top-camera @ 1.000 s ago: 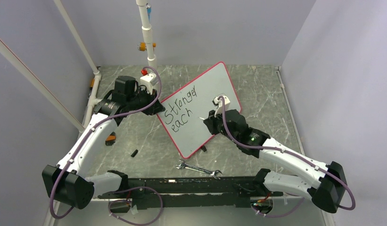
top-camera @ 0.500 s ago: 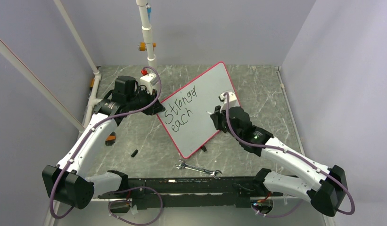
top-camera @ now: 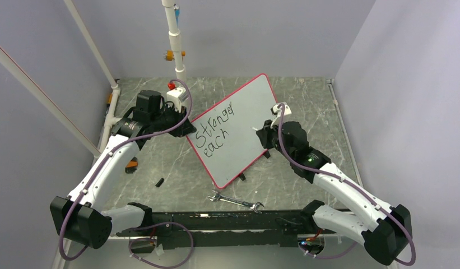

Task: Write a sentence on the whiteboard

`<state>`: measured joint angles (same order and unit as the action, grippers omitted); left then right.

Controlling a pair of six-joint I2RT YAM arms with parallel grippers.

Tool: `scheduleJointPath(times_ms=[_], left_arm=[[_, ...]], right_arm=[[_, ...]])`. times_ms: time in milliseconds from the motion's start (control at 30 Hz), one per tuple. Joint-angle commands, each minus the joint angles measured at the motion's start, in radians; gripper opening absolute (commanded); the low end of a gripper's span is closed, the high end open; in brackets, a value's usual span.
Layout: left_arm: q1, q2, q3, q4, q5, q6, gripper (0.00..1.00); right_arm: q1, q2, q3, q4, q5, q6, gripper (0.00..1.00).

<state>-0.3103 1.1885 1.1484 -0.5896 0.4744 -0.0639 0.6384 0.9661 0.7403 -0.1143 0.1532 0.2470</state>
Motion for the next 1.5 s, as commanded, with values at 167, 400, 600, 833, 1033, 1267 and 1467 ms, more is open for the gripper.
scheduleJointPath(times_ms=[167, 400, 600, 833, 1033, 1267, 1467], left_arm=[[0.013, 0.005, 0.007, 0.033, -0.176, 0.111, 0.00], [0.013, 0.007, 0.009, 0.032, -0.173, 0.111, 0.00], [0.013, 0.003, 0.008, 0.034, -0.169, 0.111, 0.00], [0.013, 0.000, 0.006, 0.034, -0.169, 0.111, 0.00], [0.013, -0.003, 0.007, 0.033, -0.168, 0.111, 0.00], [0.013, -0.001, 0.008, 0.033, -0.164, 0.110, 0.00], [0.013, -0.005, 0.006, 0.033, -0.164, 0.111, 0.00]], right_arm=[[-0.061, -0.018, -0.043, 0.154, -0.205, 0.027, 0.00], [-0.079, 0.001, -0.051, 0.184, -0.257, 0.037, 0.00], [-0.083, 0.024, -0.039, 0.199, -0.262, 0.041, 0.00], [-0.085, 0.080, -0.003, 0.231, -0.277, 0.054, 0.00], [-0.084, 0.119, 0.016, 0.237, -0.258, 0.051, 0.00], [-0.085, 0.157, 0.040, 0.248, -0.261, 0.048, 0.00], [-0.084, 0.181, 0.055, 0.254, -0.271, 0.047, 0.00]])
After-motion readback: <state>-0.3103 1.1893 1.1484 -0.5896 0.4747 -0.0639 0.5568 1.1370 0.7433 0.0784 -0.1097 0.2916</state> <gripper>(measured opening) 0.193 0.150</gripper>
